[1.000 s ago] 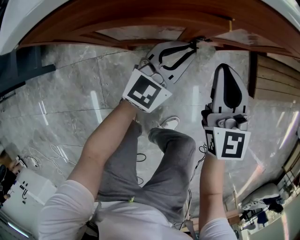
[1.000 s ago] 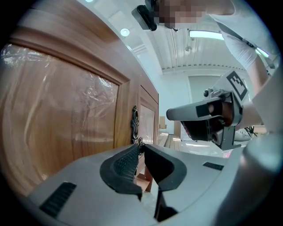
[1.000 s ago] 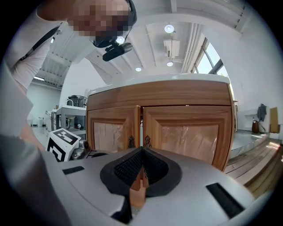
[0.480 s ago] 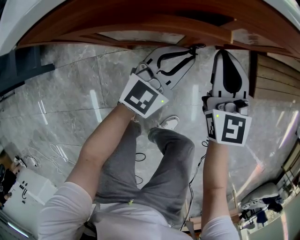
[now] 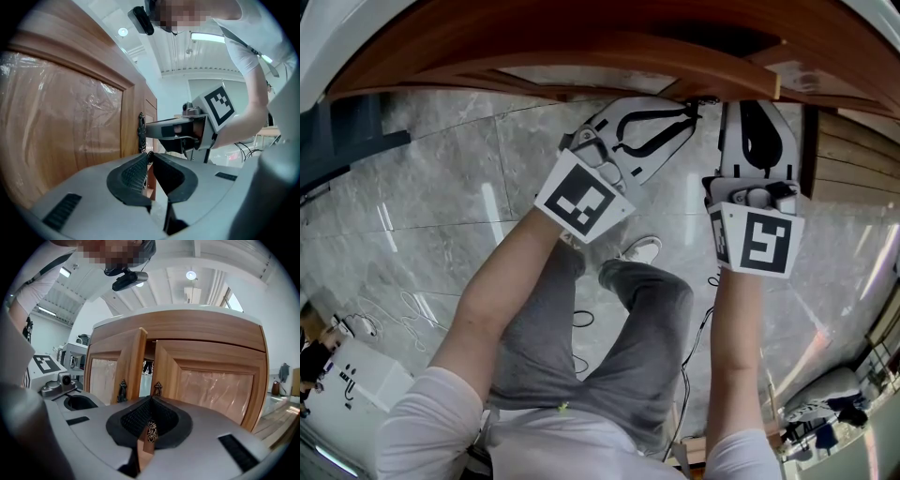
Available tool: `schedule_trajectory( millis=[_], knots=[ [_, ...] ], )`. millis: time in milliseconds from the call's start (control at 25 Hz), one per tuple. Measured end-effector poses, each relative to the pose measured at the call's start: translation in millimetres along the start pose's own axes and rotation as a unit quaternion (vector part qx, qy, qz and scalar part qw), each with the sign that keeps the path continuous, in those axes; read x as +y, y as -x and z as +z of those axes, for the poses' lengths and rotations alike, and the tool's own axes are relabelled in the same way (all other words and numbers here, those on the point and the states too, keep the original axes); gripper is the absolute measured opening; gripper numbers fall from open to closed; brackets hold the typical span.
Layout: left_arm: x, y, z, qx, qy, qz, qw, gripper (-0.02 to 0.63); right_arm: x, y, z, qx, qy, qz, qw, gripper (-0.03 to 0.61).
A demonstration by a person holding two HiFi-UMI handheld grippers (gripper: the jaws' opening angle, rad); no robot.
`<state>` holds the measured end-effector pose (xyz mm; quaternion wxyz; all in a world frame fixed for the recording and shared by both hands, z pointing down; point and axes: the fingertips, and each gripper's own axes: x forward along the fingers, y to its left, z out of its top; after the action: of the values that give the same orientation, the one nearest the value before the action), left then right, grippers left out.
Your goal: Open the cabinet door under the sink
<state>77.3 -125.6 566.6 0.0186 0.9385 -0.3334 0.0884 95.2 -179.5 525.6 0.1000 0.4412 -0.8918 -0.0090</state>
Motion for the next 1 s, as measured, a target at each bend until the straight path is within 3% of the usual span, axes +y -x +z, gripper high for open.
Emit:
schedule_trajectory(
  millis=[320, 640, 1000],
  knots=[
    [-3.3, 2.9, -2.8, -0.001, -0.022, -0.011, 0.9997, 0.043, 1.6, -10.6, -5.9, -0.004, 0.008, -0.003, 1.000, 0.031],
    [-6.6, 6.1, -2.8, -0.003, -0.018, -0.022, 0.9996, 0.043, 1.1, -14.3, -5.5, -0.015, -0.003, 0.007, 1.000, 0.031],
    [-11.3, 13.5, -1.7, -0.005, -0.011, -0.034, 0.9994, 0.043, 7.0, -16.5, -2.2, -0.011, 0.027, 0.040, 0.999, 0.031]
  ],
)
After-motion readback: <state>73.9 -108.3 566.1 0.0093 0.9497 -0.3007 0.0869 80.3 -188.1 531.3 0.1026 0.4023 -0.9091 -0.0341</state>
